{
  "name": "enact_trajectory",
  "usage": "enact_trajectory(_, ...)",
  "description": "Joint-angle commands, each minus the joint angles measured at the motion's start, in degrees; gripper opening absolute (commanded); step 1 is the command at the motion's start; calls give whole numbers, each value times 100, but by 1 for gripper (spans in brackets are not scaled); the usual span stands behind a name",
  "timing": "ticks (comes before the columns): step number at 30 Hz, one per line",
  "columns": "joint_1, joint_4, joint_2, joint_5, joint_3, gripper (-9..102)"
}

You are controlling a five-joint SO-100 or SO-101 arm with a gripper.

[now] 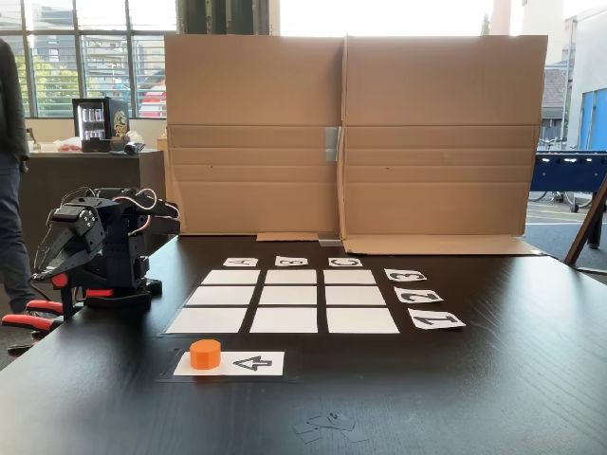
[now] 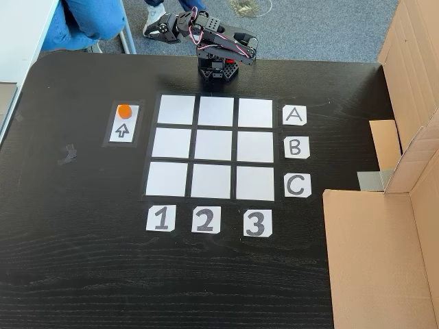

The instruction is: Pick up the round, orange token and place it in the grid on square B1.

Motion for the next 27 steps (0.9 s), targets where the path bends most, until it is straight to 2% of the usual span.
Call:
enact_trajectory(1, 176, 18, 44, 88, -35, -1)
enact_trajectory(27, 272, 18, 44, 132, -35, -1)
